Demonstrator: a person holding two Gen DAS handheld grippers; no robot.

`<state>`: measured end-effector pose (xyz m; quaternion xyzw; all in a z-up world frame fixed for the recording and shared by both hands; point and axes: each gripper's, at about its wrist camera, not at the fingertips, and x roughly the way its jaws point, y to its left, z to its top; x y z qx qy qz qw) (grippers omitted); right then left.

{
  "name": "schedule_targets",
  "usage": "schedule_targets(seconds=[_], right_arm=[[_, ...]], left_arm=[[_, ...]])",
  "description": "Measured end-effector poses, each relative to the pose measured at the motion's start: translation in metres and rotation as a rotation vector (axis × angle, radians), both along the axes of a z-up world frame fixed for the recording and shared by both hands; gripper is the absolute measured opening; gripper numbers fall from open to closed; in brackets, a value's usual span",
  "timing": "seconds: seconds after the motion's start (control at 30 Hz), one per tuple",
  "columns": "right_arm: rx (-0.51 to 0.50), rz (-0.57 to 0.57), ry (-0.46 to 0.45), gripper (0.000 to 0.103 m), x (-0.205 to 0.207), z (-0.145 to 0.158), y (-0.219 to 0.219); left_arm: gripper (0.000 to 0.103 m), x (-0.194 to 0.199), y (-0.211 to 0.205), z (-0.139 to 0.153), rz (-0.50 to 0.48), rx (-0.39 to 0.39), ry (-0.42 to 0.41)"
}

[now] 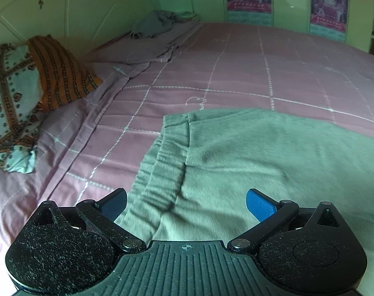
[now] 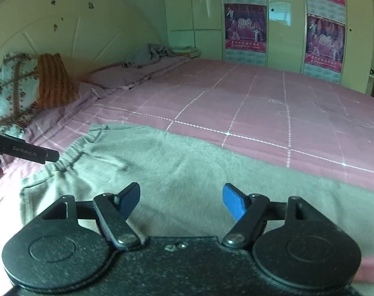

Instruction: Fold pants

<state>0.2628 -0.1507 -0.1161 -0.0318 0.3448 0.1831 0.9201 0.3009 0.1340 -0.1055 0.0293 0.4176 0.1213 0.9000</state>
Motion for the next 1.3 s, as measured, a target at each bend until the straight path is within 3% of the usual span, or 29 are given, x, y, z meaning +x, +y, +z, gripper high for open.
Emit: schedule_targets(seconds=[0.3,0.33,0.37,0.43,0.53,0.67,0.9,0.93,1.0,1.03,1.1,1.2,1.3], right_arm=[[-0.071,0.048,0.048,0.073,0.089,-0.043,0.029],[-0.080,0.054,0.052,0.073,0.101,-0.048,0.033],[-0.089,0.060,0.061,0.073,0.112,-0.052,0.036],[-0.117,0.069,0.065,0.073,0.132,-0.058,0.042],[-0.154,0.082,0.086,0.072,0.163,-0.068,0.049],[-0.205,0.092,0.103,0.073,0.196,-0.080,0.058],[-0.288,0.162,0.137,0.072,0.234,-0.102,0.074],[-0.282,0.175,0.133,0.066,0.235,-0.103,0.075],[-0.248,0.201,0.162,0.018,0.235,-0.102,0.077],[-0.238,0.216,0.180,0.007,0.231,-0.099,0.080],[-0.304,0.242,0.145,0.006,0.217,-0.097,0.087],[-0.274,0.255,0.101,0.005,0.187,-0.079,0.083],[-0.250,0.294,0.069,0.005,0.153,-0.061,0.077]], left_arm=[[0.101,0.068,0.036,-0.039,0.035,-0.017,0.039],[0.096,0.074,0.041,-0.042,0.034,-0.030,0.046],[0.085,0.081,0.046,-0.047,0.032,-0.044,0.060],[0.079,0.094,0.058,-0.058,0.046,-0.072,0.092],[0.078,0.109,0.069,-0.075,0.046,-0.094,0.124],[0.078,0.119,0.063,-0.096,-0.004,-0.043,0.147],[0.078,0.124,0.065,-0.104,-0.026,-0.057,0.139],[0.078,0.123,0.067,-0.104,-0.022,-0.063,0.138],[0.077,0.123,0.067,-0.104,-0.011,-0.065,0.136],[0.076,0.123,0.066,-0.104,-0.006,-0.064,0.137],[0.067,0.121,0.065,-0.100,0.019,-0.085,0.143],[0.058,0.117,0.063,-0.089,0.084,-0.134,0.150],[0.058,0.103,0.078,-0.063,0.187,-0.329,0.077]])
